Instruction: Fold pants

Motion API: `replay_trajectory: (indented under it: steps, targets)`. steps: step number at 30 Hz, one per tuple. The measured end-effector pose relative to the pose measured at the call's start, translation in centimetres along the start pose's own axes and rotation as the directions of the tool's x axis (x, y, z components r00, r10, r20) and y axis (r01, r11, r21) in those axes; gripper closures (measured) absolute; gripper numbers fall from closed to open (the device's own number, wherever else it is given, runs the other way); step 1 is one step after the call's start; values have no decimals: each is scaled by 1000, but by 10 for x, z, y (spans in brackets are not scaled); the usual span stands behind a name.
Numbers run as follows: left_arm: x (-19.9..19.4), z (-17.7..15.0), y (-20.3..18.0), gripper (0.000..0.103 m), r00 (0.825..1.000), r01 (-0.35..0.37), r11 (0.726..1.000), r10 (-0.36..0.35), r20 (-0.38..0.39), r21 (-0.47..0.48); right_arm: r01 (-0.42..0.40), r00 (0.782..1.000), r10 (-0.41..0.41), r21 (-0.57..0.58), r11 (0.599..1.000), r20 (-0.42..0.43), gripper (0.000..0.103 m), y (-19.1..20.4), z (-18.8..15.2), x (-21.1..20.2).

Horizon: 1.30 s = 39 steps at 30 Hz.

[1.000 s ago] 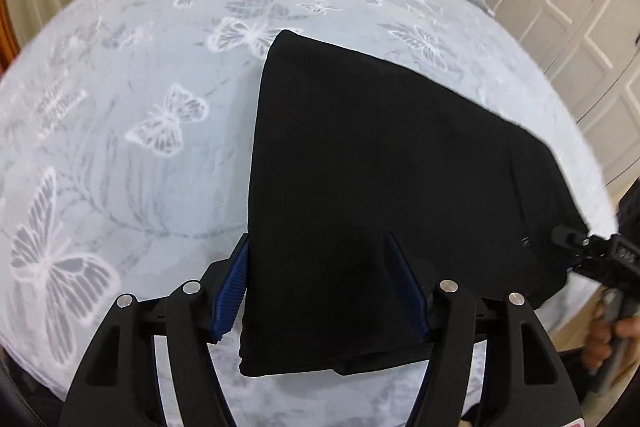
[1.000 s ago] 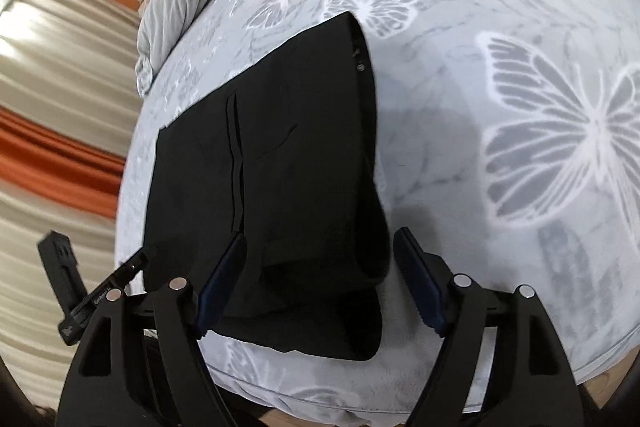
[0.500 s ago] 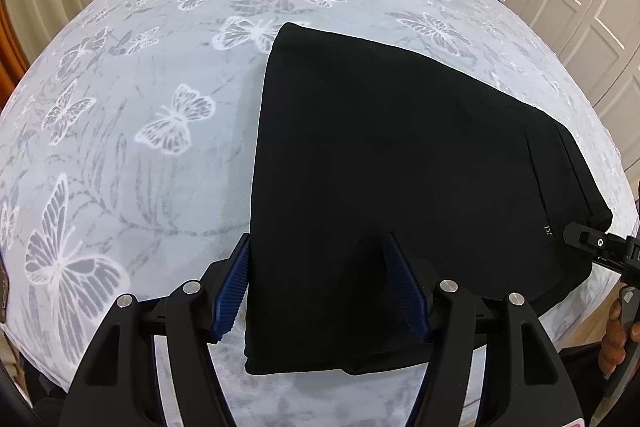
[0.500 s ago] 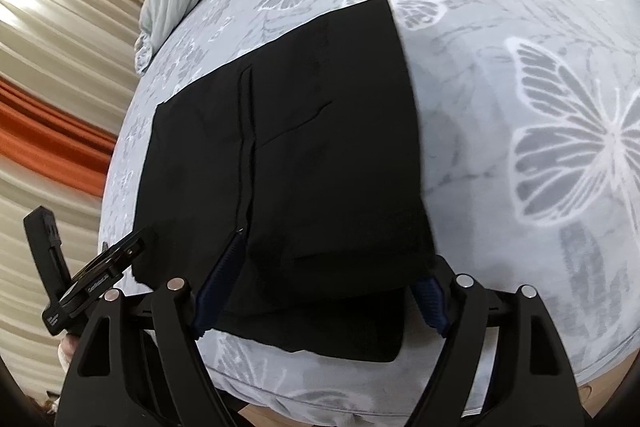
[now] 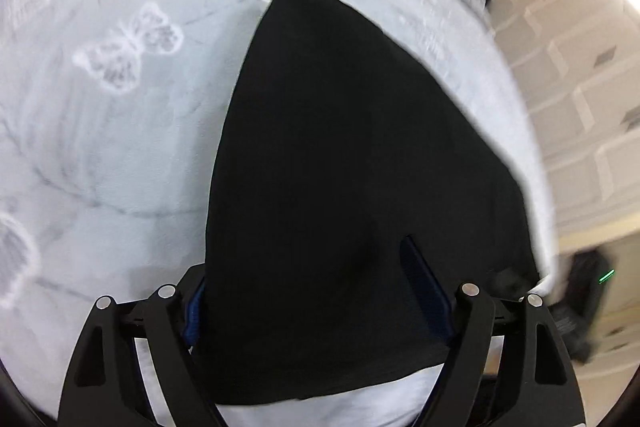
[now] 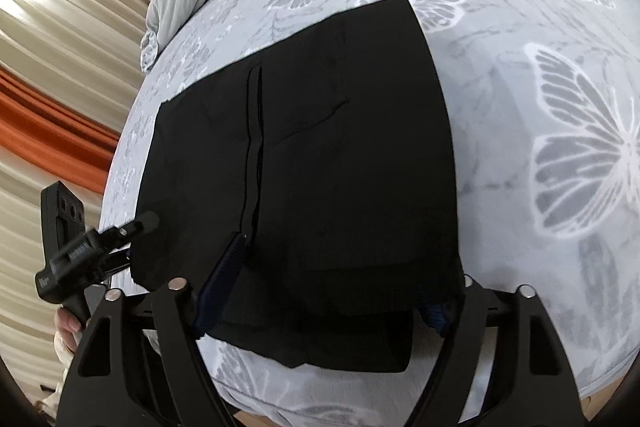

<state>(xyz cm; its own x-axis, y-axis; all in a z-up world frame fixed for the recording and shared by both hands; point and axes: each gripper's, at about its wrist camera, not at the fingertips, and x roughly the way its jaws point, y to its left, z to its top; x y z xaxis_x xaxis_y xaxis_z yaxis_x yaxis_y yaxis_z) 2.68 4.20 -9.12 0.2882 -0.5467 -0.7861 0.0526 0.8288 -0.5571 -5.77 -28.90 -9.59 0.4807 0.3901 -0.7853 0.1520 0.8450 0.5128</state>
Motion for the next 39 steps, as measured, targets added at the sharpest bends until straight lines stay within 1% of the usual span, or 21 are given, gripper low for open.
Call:
replay_trajectory:
  steps: [2, 3, 4, 5, 7, 10, 11, 12, 14, 16, 17, 20, 21, 22, 23, 24, 26, 29, 30, 33, 39]
  targets:
    - [1, 5, 15, 41, 996, 94, 992, -95, -3, -78, -15, 1000, 15, 21, 1000, 21, 43, -4, 3, 1]
    - [3, 7, 21, 58, 991, 131, 986, -132, -4, -106, -25, 999, 24, 34, 999, 29, 52, -5, 5, 1]
    - [5, 7, 30, 83, 987, 159, 977, -161, -2, -144, -43, 998, 42, 46, 998, 38, 61, -7, 6, 2]
    - [8, 8, 36, 85, 981, 192, 967, -196, -7, -167, -66, 997, 64, 54, 996, 37, 73, -7, 7, 2]
    - [8, 5, 45, 87, 970, 237, 948, -242, 3, -214, -72, 996, 70, 43, 996, 47, 78, -1, 6, -3]
    - [-15, -6, 32, 90, 975, 221, 967, -219, 29, -128, -104, 993, 103, 24, 994, 64, 81, 8, -4, -22]
    - [-25, -13, 30, 90, 967, 255, 961, -253, 33, -111, -118, 991, 115, 31, 993, 71, 82, 6, -10, -28]
    - [-31, -21, 30, 90, 957, 292, 950, -290, 31, -113, -113, 991, 110, 39, 993, 73, 80, 2, -14, -31]
    - [-33, -30, 37, 87, 956, 292, 947, -291, 28, -133, -87, 995, 82, 99, 991, 51, 70, -14, -19, -26]
    - [-24, -33, 47, 73, 973, 232, 957, -231, 26, -173, -120, 993, 116, 150, 981, 34, 65, -25, -18, -18]
    - [-20, -33, 52, 72, 975, 224, 955, -221, 36, -197, -152, 988, 147, 169, 974, 37, 59, -30, -17, -16]
    - [-17, -26, 57, 58, 969, 246, 949, -241, 52, -198, -224, 975, 216, 182, 958, 61, 35, -29, -16, -12]
    - [-15, -25, 57, 44, 962, 273, 940, -266, 59, -205, -217, 976, 210, 161, 963, 63, 30, -24, -16, -11]
    - [-15, -26, 57, 36, 950, 312, 927, -303, 75, -209, -194, 980, 187, 129, 973, 62, 30, -16, -17, -9]
    - [-15, -27, 53, 36, 950, 313, 927, -302, 84, -206, -143, 988, 138, 74, 987, 64, 39, -7, -17, -6]
    - [-14, -28, 50, 41, 954, 300, 934, -289, 86, -195, -103, 993, 101, 38, 994, 60, 58, -3, -18, -3]
    - [-11, -28, 49, 86, 964, 265, 948, -254, 80, -178, -150, 987, 146, 57, 987, 59, 76, -1, -18, -2]
    - [-18, -35, 49, 92, 933, 358, 896, -350, 77, -262, -206, 973, 201, 31, 978, 116, 85, 11, -21, -33]
    - [-32, -38, 43, 92, 923, 386, 891, -374, 94, -241, -224, 966, 220, 12, 975, 133, 85, 19, -26, -46]
    - [-82, -47, 21, 92, 916, 398, 906, -386, 107, -141, -271, 949, 275, -51, 961, 155, 85, 43, -47, -87]
    - [-154, -71, 6, 92, 924, 381, 914, -381, 28, -139, -309, 943, 317, -84, 947, 101, 85, 67, -76, -146]
